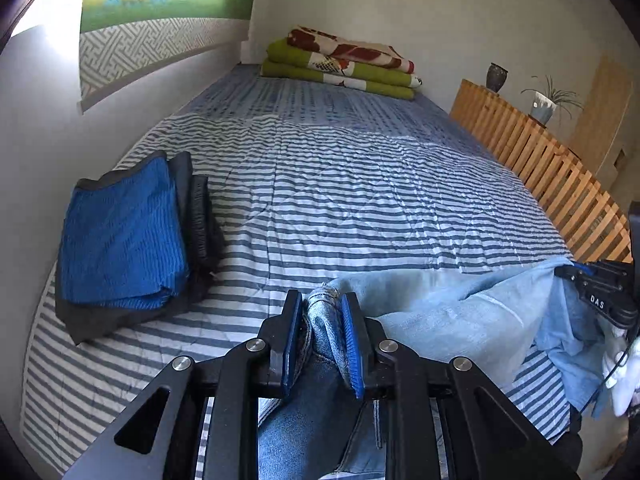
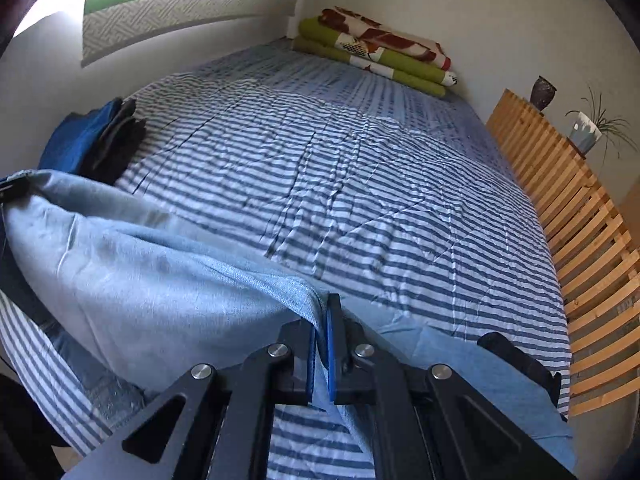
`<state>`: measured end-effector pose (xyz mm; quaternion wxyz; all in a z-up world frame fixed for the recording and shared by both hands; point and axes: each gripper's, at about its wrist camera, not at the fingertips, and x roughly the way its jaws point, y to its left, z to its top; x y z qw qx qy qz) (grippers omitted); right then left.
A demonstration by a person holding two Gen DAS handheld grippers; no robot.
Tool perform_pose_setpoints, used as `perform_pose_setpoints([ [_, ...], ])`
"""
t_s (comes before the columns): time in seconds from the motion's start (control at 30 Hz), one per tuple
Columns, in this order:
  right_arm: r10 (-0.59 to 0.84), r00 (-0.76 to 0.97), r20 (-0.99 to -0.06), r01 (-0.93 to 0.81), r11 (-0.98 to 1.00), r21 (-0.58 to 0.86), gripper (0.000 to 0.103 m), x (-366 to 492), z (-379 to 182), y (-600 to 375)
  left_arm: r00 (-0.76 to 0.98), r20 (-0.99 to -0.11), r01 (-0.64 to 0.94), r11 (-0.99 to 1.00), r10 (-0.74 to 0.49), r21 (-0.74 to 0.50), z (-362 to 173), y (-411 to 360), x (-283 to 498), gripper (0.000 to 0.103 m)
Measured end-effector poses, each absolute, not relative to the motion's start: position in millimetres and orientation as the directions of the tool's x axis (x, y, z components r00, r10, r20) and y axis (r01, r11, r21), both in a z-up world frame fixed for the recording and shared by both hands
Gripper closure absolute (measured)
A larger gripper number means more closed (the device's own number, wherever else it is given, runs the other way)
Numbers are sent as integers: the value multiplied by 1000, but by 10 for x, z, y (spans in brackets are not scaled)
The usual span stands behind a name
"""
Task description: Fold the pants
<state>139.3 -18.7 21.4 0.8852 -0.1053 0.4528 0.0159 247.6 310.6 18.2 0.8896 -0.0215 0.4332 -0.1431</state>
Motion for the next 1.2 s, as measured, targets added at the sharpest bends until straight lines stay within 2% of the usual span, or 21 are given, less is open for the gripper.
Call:
perform_pose_setpoints([
  [0.03, -73, 581, -811, -98, 982, -159, 99, 1536, 230, -238, 573, -778, 228, 962, -258, -151, 160, 3069, 2592, 64],
  [0.1, -95, 572, -815, -46, 988, -148, 99, 1783, 239, -326, 591, -782, 190, 976, -198, -103, 143, 3041, 2704, 46],
  [0.3, -105, 524, -845, 38, 994, -100, 99, 2272, 45, -533, 585, -785, 201, 974, -204, -103, -26, 3139, 2714, 36],
  [0.43, -95, 534, -840, 6, 994, -109, 99, 2210, 8, -474, 516, -838, 237, 970, -175, -57, -449, 3141, 2729, 30],
  [0.57, -89, 532, -842, -12, 994, -113, 99, 2166, 35, -497, 440, -880, 203, 974, -180, -98, -863, 3131, 2834, 29],
  [0.6, -83, 528, -845, -12, 994, -106, 99, 2158, 52, -517, 426, -883, 201, 972, -198, -121, -947, 3114, 2849, 36],
  [0.63, -75, 522, -850, -14, 995, -96, 99, 2150, 69, -542, 417, -884, 201, 970, -213, -139, -1009, 3087, 2850, 67],
  [0.67, -75, 519, -852, -13, 995, -95, 99, 2142, 83, -560, 406, -888, 199, 969, -214, -143, -1053, 3065, 2847, 87],
  [0.7, -75, 519, -852, -11, 996, -94, 99, 2131, 100, -580, 393, -892, 202, 967, -224, -153, -1079, 3040, 2847, 96],
  [0.87, -64, 536, -842, 12, 998, -68, 99, 2110, 282, -672, 471, -844, 202, 963, -257, -180, -661, 3075, 2900, 97],
  [1.03, -62, 619, -783, 44, 998, -44, 99, 2012, 730, -741, 594, -744, 206, 952, -306, -226, 269, 3235, 2967, 98],
  [1.13, -43, 681, -731, 41, 999, -20, 99, 1826, 1047, -806, 670, -654, 257, 936, -351, -239, 875, 3309, 2763, 98],
  [1.2, -14, 703, -711, 27, 1000, 8, 99, 1654, 1180, -879, 684, -625, 289, 927, -376, -241, 1086, 3328, 2572, 98],
])
